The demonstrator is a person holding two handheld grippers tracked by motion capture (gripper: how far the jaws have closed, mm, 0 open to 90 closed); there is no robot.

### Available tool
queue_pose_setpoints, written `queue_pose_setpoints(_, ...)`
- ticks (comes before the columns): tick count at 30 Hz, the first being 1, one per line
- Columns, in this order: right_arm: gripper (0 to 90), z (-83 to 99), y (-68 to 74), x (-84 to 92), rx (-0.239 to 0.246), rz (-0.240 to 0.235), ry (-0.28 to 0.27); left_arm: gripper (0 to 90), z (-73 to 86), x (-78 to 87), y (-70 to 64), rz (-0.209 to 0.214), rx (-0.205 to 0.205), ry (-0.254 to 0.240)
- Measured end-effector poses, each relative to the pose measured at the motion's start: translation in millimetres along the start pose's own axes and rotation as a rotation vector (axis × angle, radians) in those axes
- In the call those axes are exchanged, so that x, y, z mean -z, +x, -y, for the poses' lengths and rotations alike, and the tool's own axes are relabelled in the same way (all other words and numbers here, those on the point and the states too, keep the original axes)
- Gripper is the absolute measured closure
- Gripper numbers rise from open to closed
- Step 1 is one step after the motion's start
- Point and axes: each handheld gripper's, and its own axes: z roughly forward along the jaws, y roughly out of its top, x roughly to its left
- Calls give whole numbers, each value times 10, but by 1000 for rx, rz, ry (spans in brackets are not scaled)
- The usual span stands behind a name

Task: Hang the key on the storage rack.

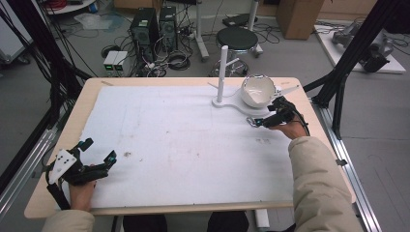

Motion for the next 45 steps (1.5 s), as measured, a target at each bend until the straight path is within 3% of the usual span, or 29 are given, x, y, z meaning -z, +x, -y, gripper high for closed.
queue_pose_setpoints(10, 70, 66, -75, -174, -47, -29, 90, 17, 1, 5, -3, 5, -3, -1)
queue_pose_setpoints(19, 267, 89, -106, -265, -42, -58, 144, 17, 0, 1, -1, 4, -2, 0)
queue_pose_setpoints(23, 359, 99, -126, -280, -46, -71, 146, 17, 0, 1, -2, 4, -3, 0)
queue_pose_setpoints(30, 443, 110, -145, -295, -68, -84, 156, 17, 0, 3, -2, 5, -8, 2)
queue_pose_setpoints(32, 512, 106, -139, -285, -71, -93, 163, 17, 0, 3, -2, 5, -7, 2)
queue_pose_setpoints(38, 620, 95, -123, -291, -36, -98, 166, 17, 0, 1, -1, 3, -2, 0)
queue_pose_setpoints(39, 670, 83, -113, -283, -13, -92, 165, 17, 0, 1, -2, 3, -2, 1)
queue_pose_setpoints(45, 744, 72, -95, -268, -6, -92, 174, 17, 0, 2, -2, 3, -5, 2)
